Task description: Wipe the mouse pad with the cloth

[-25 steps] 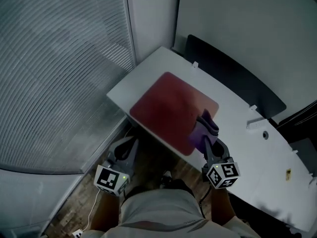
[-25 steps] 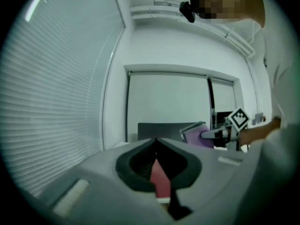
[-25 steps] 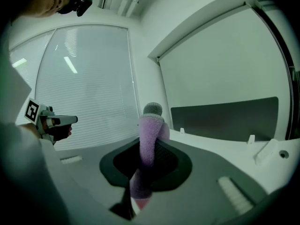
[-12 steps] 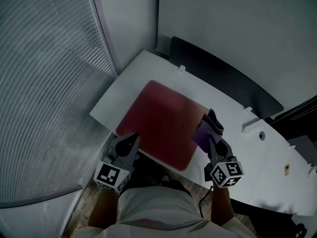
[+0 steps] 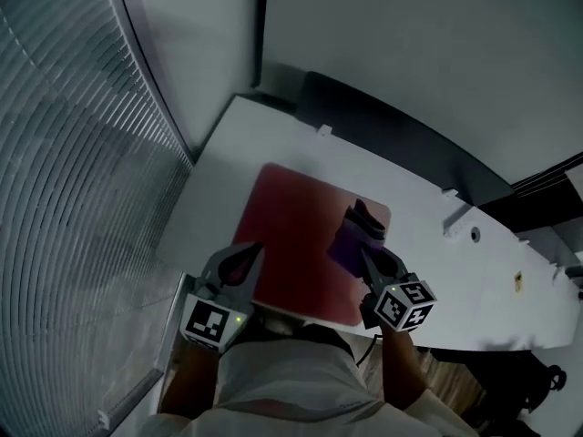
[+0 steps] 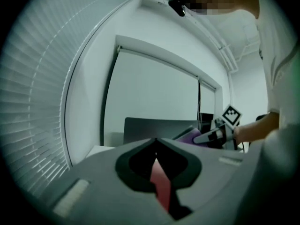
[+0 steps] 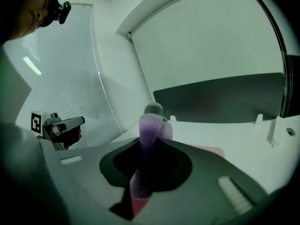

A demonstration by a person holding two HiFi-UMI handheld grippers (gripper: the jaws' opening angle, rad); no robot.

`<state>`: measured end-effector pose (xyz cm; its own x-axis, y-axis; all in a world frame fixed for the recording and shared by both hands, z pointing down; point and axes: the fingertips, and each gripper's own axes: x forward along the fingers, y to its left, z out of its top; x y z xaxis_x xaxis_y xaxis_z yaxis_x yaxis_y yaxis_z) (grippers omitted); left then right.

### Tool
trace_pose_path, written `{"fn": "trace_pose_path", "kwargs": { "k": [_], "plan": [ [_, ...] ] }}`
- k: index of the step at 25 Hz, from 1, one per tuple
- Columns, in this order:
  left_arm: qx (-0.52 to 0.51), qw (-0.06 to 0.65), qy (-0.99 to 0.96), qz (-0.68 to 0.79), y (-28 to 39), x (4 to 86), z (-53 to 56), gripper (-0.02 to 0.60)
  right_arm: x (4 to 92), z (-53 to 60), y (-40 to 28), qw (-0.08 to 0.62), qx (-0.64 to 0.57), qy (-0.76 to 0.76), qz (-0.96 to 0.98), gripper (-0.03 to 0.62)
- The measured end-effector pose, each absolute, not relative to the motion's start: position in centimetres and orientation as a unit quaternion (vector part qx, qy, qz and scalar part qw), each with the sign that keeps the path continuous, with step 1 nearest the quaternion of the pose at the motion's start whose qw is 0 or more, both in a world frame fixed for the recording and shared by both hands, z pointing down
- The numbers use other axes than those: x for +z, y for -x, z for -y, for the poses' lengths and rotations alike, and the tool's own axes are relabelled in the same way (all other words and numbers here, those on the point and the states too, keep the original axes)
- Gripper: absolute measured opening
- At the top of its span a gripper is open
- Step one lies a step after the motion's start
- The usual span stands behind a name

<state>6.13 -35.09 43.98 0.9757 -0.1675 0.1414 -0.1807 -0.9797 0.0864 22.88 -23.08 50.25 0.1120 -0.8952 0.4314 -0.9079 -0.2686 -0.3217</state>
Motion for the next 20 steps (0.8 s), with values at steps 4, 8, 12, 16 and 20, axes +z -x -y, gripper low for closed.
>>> {"fn": "trace_pose_path", "kwargs": {
  "k": [4,8,12,16,20],
  "plan": [
    [0.079,0.058,-0.992,0.084,-5.1,45.6,37.9,0.002,52.5,30.0,-19.9,-0.009,0.32,-0.711,0.626,0.049],
    [0.089,0.07,-0.988,0.101,-3.8,46.4,39.2,0.002,54.5,36.5,-17.6,-0.034,0.37,-0.668,0.645,0.051],
    [0.103,0.077,-0.985,0.114,-3.0,46.9,39.6,0.002,55.6,41.5,-16.7,-0.047,0.391,-0.639,0.661,0.051],
    [0.112,0.081,-0.983,0.123,-2.6,47.9,39.8,0.002,58.7,45.7,-16.5,-0.046,0.414,-0.627,0.658,0.049],
    [0.122,0.076,-0.981,0.128,-2.4,49.4,40.1,0.002,64.0,48.5,-17.7,0.011,0.443,-0.641,0.626,0.049]
  ]
}}
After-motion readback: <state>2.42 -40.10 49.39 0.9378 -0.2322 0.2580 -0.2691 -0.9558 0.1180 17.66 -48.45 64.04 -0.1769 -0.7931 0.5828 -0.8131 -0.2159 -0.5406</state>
